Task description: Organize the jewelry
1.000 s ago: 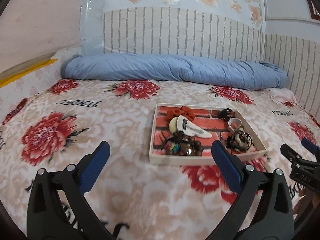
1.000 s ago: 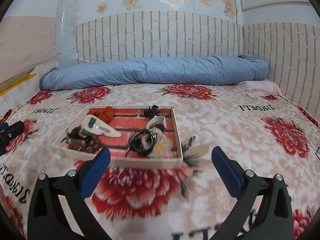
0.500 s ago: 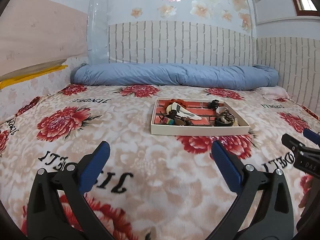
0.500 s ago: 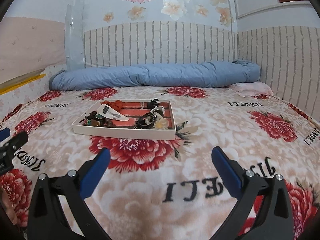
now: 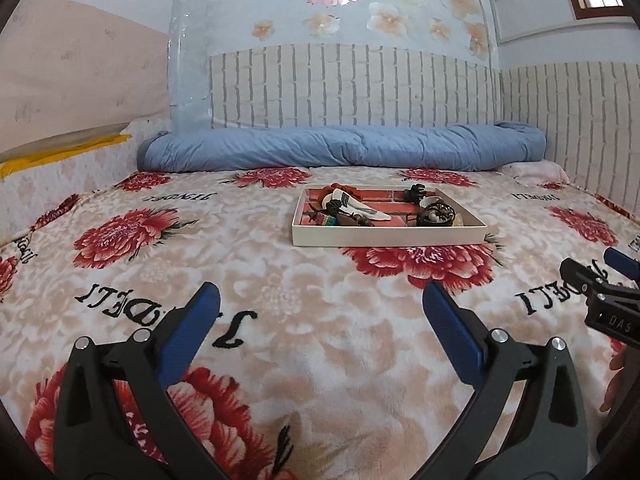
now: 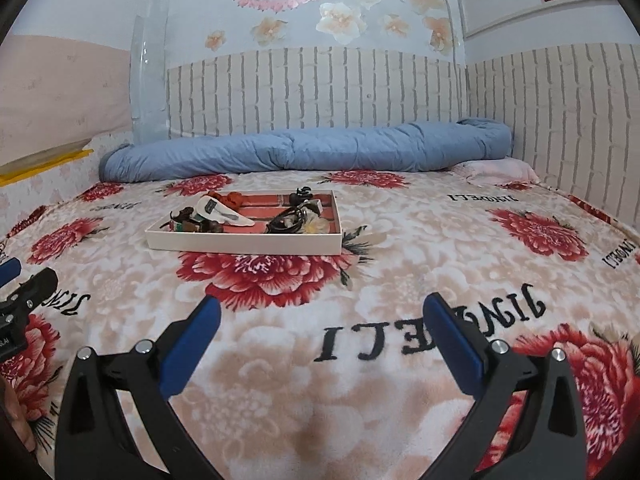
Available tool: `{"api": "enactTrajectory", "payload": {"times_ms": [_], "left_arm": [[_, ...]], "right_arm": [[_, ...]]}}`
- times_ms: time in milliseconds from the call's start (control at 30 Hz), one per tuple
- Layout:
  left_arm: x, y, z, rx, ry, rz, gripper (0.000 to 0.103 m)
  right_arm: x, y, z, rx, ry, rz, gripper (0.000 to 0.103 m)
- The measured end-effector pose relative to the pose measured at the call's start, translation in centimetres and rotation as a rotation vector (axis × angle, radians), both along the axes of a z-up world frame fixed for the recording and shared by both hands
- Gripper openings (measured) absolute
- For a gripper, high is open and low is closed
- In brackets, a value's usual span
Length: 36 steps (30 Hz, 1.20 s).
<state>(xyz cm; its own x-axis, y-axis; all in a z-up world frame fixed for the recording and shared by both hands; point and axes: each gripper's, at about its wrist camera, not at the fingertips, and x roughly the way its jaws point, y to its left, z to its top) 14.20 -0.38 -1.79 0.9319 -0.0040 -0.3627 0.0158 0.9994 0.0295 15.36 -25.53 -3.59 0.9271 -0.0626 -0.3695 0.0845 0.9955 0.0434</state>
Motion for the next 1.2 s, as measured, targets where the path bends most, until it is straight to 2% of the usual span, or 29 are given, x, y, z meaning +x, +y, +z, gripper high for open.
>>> {"api": "enactTrajectory", "payload": {"times_ms": [200, 500, 1200], "left_arm": [[0.05, -0.18, -0.43, 0.010, 0.004, 0.003, 0.098], [0.06, 0.14, -0.53, -0.007, 0.002, 0.006, 0.098], [-0.12, 0.32, -0.43, -0.015, -0.008, 0.015, 0.098]], "right_arm": [[0.15, -0.47, -0.43, 0.023, 0.007, -0.001, 0.099], [-0.17, 0.19, -0.35, -0.014, -0.008, -0.001, 0.099], [-0.19, 0.22, -0.57, -0.002, -0.007, -0.007, 0.099]]}}
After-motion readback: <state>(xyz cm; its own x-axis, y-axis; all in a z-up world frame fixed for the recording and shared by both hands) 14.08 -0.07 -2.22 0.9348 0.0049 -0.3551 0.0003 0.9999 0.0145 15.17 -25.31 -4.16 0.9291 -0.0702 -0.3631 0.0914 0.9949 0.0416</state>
